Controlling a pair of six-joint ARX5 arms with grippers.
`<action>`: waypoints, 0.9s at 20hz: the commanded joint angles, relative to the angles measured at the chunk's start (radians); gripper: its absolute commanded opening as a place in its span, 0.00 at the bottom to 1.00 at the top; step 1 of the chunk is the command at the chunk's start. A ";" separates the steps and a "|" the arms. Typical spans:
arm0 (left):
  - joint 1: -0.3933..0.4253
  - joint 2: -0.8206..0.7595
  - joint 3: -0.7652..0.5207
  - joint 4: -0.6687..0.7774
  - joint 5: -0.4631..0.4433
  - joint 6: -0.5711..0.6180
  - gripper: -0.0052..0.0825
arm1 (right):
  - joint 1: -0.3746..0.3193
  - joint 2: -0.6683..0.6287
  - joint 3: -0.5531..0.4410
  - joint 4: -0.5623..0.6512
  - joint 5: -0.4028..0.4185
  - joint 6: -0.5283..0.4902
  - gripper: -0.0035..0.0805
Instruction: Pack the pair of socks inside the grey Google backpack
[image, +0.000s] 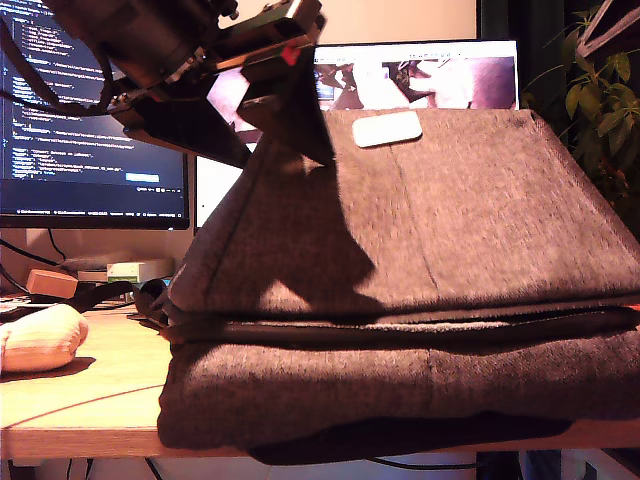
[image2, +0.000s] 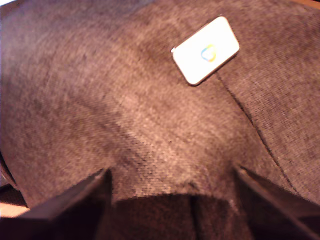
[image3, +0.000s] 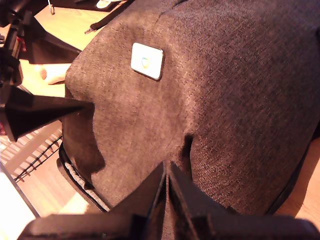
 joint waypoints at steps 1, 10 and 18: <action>0.005 0.006 0.013 0.010 0.010 -0.024 0.02 | 0.005 0.003 -0.019 -0.001 -0.001 0.000 0.03; 0.005 -0.013 0.229 -0.053 0.072 0.069 0.03 | 0.106 0.034 -0.019 0.001 -0.061 0.018 0.22; 0.023 -0.011 0.314 -0.102 0.072 0.144 0.03 | 0.470 0.032 -0.006 -0.003 0.243 -0.347 0.49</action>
